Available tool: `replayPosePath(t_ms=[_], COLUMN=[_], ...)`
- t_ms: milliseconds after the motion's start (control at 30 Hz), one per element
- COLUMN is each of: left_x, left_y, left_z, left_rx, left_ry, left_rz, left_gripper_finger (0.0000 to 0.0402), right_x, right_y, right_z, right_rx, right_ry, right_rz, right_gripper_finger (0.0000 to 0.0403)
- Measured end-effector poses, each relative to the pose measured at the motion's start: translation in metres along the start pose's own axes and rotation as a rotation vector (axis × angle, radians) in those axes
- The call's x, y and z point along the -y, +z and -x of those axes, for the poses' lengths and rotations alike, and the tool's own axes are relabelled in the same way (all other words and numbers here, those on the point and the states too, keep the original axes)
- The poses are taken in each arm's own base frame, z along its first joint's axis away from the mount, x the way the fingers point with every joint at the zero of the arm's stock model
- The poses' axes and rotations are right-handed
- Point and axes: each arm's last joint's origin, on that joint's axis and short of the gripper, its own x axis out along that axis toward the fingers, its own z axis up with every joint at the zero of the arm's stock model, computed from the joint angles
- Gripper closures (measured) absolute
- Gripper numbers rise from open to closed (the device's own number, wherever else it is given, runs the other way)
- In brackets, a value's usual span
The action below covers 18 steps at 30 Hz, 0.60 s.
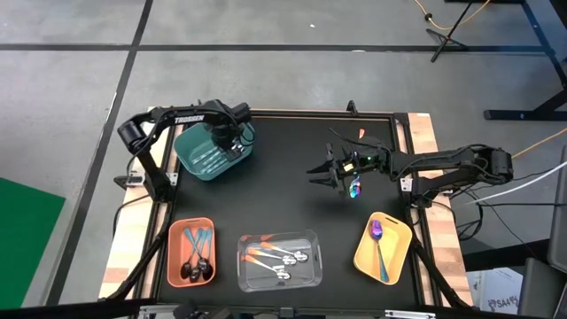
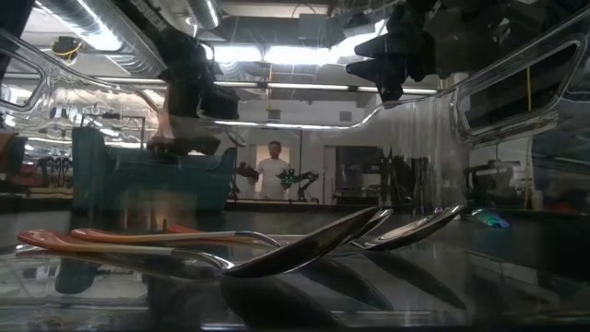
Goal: Sort silverware by color (type)
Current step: Put the white-green spoon into the blue bin
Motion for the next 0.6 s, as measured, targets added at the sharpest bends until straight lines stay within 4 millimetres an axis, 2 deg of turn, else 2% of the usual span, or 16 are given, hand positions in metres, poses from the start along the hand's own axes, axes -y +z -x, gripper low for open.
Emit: replayPosePath(t_ms=[433, 600], left_x=[0.0002, 0.0002], left_y=[0.0045, 0.0049], left_z=[-0.0017, -0.0017], left_rx=[0.034, 0.038], left_ry=[-0.001, -0.001], left_rz=[0.003, 0.004], left_gripper_finger=[0.0387, 0.0364], right_x=[-0.0001, -0.0001], right_y=[-0.0001, -0.0001], right_z=[0.0, 0.0], right_rx=[0.0, 0.0], right_ry=[0.0, 0.0], right_rz=[0.0, -0.001], right_gripper_finger=[0.0258, 0.0258])
